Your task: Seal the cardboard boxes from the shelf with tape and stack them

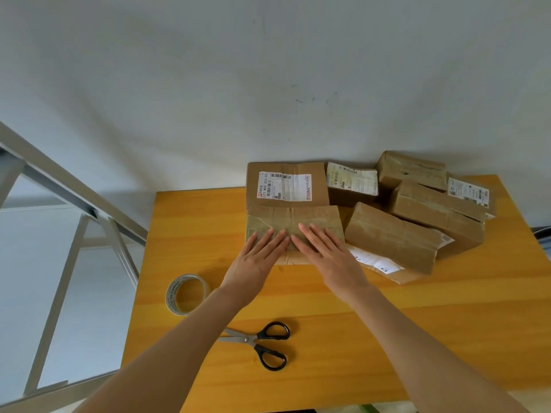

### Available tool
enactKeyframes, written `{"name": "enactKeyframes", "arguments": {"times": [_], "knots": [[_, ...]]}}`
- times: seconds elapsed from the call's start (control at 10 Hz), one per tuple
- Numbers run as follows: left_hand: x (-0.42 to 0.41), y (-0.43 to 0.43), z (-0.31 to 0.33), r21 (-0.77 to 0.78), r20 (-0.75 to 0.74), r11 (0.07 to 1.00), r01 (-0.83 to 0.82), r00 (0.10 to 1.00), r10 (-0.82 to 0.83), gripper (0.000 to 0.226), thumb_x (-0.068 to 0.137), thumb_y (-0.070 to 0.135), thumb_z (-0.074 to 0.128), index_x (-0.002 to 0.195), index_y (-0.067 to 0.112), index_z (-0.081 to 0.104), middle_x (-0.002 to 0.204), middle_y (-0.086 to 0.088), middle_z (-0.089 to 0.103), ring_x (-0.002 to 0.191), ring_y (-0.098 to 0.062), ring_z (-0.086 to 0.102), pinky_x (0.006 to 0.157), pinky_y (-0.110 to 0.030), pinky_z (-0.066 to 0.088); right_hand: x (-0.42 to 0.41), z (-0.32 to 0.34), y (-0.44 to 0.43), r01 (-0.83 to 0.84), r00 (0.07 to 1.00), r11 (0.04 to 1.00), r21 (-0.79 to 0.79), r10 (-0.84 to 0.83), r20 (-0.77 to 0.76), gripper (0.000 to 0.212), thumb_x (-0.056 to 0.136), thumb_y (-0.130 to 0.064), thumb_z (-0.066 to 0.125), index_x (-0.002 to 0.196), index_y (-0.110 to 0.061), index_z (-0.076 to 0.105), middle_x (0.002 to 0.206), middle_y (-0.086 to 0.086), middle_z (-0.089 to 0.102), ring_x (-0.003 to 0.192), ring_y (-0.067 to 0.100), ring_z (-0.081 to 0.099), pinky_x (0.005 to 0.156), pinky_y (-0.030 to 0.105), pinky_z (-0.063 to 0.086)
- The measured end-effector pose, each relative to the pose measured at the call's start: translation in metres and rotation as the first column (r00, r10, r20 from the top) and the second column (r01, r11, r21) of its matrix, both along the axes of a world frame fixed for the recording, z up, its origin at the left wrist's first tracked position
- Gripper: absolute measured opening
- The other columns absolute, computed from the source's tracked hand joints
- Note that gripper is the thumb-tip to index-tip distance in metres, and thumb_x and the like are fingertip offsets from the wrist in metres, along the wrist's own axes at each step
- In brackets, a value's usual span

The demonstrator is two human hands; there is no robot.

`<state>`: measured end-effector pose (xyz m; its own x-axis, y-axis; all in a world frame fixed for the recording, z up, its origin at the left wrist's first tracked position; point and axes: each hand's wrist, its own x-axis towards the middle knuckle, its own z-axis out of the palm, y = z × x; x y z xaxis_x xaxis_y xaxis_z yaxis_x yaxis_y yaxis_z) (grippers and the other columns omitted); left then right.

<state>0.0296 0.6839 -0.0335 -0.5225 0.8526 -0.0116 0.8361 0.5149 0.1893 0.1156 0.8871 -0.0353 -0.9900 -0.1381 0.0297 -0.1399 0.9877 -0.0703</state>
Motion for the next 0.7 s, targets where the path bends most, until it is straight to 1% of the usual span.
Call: {"name": "enactKeyframes", "arguments": {"times": [0.1, 0.2, 0.3, 0.4, 0.5, 0.6, 0.7], "knots": [[-0.002, 0.001, 0.001, -0.031, 0.026, 0.999, -0.011, 1.000, 0.011, 0.079, 0.091, -0.007, 0.032, 0.146, 0.025, -0.014, 0.154, 0.008, -0.020, 0.142, -0.015, -0.024, 0.114, -0.031, -0.020, 0.000, -0.001, -0.002, 0.028, 1.000, 0.999, -0.044, -0.027, 0.009, 0.078, 0.086, -0.001, 0.063, 0.153, -0.020, 0.028, 0.161, 0.006, 0.016, 0.148, 0.026, 0.017, 0.120, 0.046, 0.020], [-0.002, -0.001, 0.006, -0.043, 0.021, 0.998, -0.037, 0.999, 0.038, 0.064, 0.099, 0.007, 0.034, 0.152, 0.023, 0.002, 0.159, 0.003, -0.009, 0.146, -0.014, -0.014, 0.119, -0.032, -0.010, -0.002, 0.001, -0.007, 0.060, 0.998, 0.993, -0.097, -0.061, -0.010, 0.051, 0.097, -0.024, 0.049, 0.146, -0.016, 0.042, 0.158, 0.008, 0.029, 0.145, 0.026, 0.030, 0.118, 0.047, 0.025], [0.001, -0.010, 0.013, -0.026, 0.042, 0.993, -0.112, 0.993, 0.113, 0.049, 0.103, 0.024, 0.031, 0.151, 0.022, 0.020, 0.161, -0.002, 0.006, 0.148, -0.016, 0.001, 0.120, -0.035, 0.001, -0.004, 0.009, -0.017, 0.153, 0.988, 0.967, -0.204, -0.155, 0.005, 0.048, 0.103, -0.031, 0.036, 0.147, -0.013, 0.040, 0.156, 0.008, 0.032, 0.144, 0.024, 0.031, 0.120, 0.042, 0.020], [0.001, -0.022, 0.020, -0.063, 0.028, 0.985, -0.164, 0.986, 0.166, 0.048, 0.104, 0.033, 0.024, 0.151, 0.024, 0.023, 0.160, -0.001, 0.009, 0.148, -0.016, 0.004, 0.118, -0.034, 0.001, -0.004, 0.020, -0.023, 0.219, 0.975, 0.943, -0.251, -0.219, 0.029, 0.049, 0.105, -0.035, 0.032, 0.150, -0.014, 0.034, 0.158, 0.007, 0.029, 0.145, 0.023, 0.027, 0.120, 0.041, 0.020], [-0.002, -0.034, 0.035, -0.128, 0.015, 0.973, -0.191, 0.981, 0.194, 0.049, 0.103, 0.038, 0.019, 0.150, 0.025, 0.023, 0.160, -0.002, 0.011, 0.148, -0.017, 0.006, 0.119, -0.037, 0.005, 0.003, 0.036, -0.031, 0.247, 0.969, 0.936, -0.249, -0.230, 0.095, 0.052, 0.105, -0.041, 0.027, 0.151, -0.018, 0.031, 0.160, 0.004, 0.024, 0.147, 0.022, 0.023, 0.120, 0.043, 0.018], [-0.006, -0.045, 0.054, -0.180, 0.023, 0.959, -0.221, 0.973, 0.229, 0.052, 0.102, 0.044, 0.015, 0.151, 0.026, 0.019, 0.161, -0.001, 0.008, 0.148, -0.017, 0.004, 0.120, -0.039, 0.007, 0.011, 0.050, -0.042, 0.282, 0.958, 0.913, -0.294, -0.250, 0.142, 0.048, 0.105, -0.041, 0.028, 0.146, -0.019, 0.040, 0.159, 0.002, 0.027, 0.144, 0.023, 0.028, 0.117, 0.042, 0.023], [-0.006, -0.054, 0.077, -0.207, 0.082, 0.958, -0.197, 0.973, 0.218, 0.054, 0.101, 0.048, 0.013, 0.152, 0.028, 0.016, 0.161, 0.001, 0.005, 0.148, -0.016, 0.002, 0.120, -0.039, 0.007, 0.019, 0.065, -0.054, 0.308, 0.951, 0.896, -0.321, -0.280, 0.131, 0.041, 0.105, -0.036, 0.032, 0.134, -0.017, 0.053, 0.154, 0.002, 0.036, 0.134, 0.025, 0.042, 0.105, 0.041, 0.039]]}}
